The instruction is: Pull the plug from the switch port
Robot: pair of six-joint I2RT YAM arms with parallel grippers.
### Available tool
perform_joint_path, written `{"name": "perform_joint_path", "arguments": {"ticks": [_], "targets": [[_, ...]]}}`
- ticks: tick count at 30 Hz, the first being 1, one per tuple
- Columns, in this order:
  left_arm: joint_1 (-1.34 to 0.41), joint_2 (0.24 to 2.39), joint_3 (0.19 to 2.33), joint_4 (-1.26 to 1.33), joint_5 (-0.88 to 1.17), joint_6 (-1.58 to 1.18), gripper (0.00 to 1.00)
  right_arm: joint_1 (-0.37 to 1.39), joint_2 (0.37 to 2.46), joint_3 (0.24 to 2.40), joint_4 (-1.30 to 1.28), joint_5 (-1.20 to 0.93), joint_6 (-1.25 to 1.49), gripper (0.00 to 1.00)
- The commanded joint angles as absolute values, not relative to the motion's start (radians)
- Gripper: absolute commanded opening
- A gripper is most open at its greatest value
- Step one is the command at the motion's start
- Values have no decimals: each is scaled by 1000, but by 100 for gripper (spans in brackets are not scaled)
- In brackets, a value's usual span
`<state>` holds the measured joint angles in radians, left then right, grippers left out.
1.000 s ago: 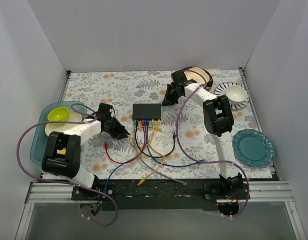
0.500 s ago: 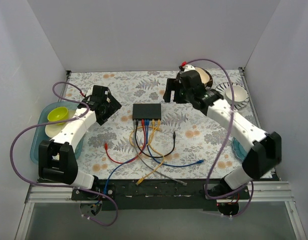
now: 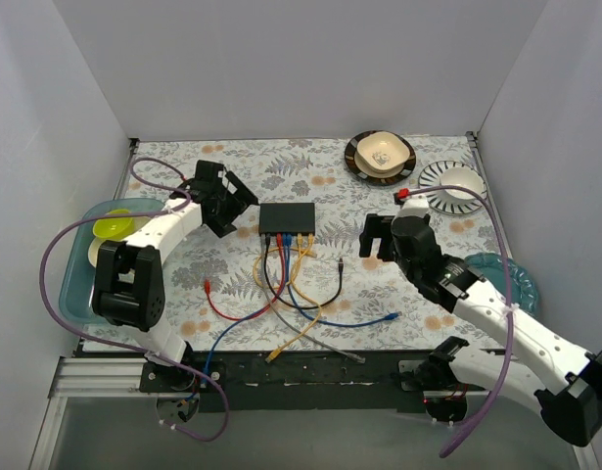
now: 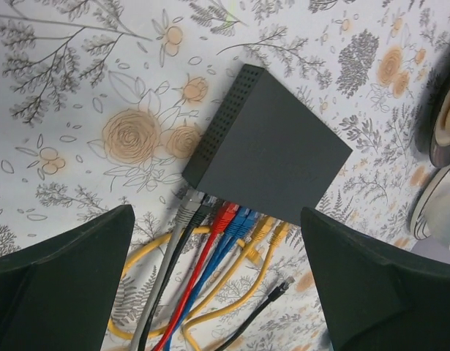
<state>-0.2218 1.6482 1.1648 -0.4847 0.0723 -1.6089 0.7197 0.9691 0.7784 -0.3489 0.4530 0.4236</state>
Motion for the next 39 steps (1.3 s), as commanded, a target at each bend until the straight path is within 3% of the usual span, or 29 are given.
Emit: {"name": "perform_joint_path", "arguments": {"ticks": [1, 5, 12, 14, 19, 22, 25, 28, 29, 33, 39], "targets": [[-264, 1652, 1235, -370, 30, -1556, 98, 716, 910, 709, -144, 560, 488, 99], [-287, 1726, 1293, -367, 14, -1517, 93, 730, 1012, 787, -279, 453, 526, 99], [-340, 1651, 1183, -287, 40, -1517, 86, 818, 1158, 900, -465, 683, 368, 99], [-383, 1615, 1142, -194, 14, -1487, 85, 807, 1175, 893, -471, 756, 491, 99], [-399, 1601, 1157, -175, -2, -1467, 85, 752, 1207, 885, -254, 275, 439, 97], [-399, 1641, 1189, -154, 35, -1440, 84, 749, 1273, 864, -57, 157, 437, 95], [-397, 1695, 1238, -155, 47, -1396, 81, 698, 1418, 925, -47, 76, 477, 92], [-397, 1744, 1255, -134, 90, -1333, 70, 635, 1552, 983, 35, -96, 537, 87], [-396, 1755, 1250, -127, 101, -1327, 62, 621, 1577, 977, 82, -132, 554, 82], [-377, 1825, 1261, -127, 187, -1307, 45, 546, 1652, 908, 279, -290, 679, 66], [-341, 1868, 1258, -74, 258, -1335, 42, 477, 1778, 920, 466, -454, 779, 58]]}}
